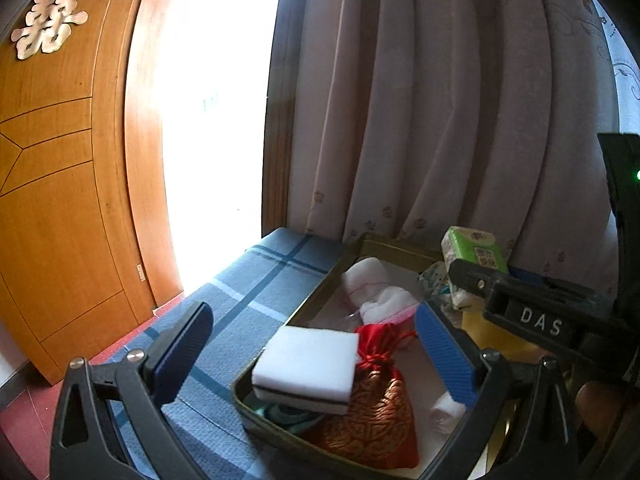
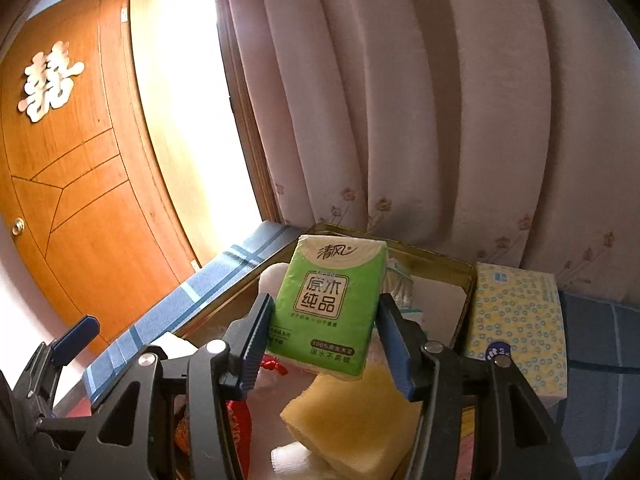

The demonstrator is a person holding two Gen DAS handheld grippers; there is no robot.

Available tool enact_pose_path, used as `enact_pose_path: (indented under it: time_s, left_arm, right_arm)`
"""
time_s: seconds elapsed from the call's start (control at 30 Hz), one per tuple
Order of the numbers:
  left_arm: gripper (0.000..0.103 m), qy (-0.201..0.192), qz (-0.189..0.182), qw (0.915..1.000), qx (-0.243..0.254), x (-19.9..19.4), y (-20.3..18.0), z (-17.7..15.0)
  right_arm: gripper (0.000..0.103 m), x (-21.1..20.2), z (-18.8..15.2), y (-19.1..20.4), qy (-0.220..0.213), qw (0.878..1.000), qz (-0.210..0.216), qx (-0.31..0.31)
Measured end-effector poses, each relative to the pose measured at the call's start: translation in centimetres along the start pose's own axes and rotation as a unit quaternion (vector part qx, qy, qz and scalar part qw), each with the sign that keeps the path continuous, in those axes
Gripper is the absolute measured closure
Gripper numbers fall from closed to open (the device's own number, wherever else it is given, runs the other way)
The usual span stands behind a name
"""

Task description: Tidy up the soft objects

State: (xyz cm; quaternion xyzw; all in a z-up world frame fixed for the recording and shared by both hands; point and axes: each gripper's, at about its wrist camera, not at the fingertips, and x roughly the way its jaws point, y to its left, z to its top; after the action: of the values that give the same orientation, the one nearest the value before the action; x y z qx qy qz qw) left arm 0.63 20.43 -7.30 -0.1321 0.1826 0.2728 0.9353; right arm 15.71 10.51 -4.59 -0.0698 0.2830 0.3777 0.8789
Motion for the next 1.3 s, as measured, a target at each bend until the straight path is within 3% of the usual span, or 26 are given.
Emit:
enact_pose_path:
  time_s: [0.03,0.1,0.27,0.5,0.87,1.3]
  left_arm:
    - [0.001,0.0,0.001,1.0,0.0,0.0,0.1,-0.1]
    - [0.001,0.003,0.002,1.0,-0.003,0.3,0.4,-0.1]
    - [0.0,0.002,0.001,1.0,-0.003,0.1,0.4,-0.1]
    - [0.001,-0.015,-0.024,0.9996,0.006,-1.4,-0.1,0.2]
    - [0.001,-0.016,-0.073,0.9968,0.027,-4.4,-2.3,0.1]
    - [0.0,-0.024,-0.082,0.995,0.051,-7.5,-3.2,-0.7]
  right_arm:
    - [0.046,-0.2,0.1,0.0,-0.001,1.0,-0.003,-0.001]
    - [0.034,-0.5,0.6,0.1,-0.005,1.0,0.002,0.002]
    - [0.032,-2.1,1.0,0.9,-0.028,1.0,0.008,-0.008]
    - [0.018,-5.9,-0.2,0.4,-0.067,0.998,-0.017,0.007]
    - [0.012,-13.2,-3.7,-0.8,-0.116,0.984,-0.133,-0.009]
    - [0.009,-16.1,-5.4,-1.0,-0.133,0.984,-0.117,0.012]
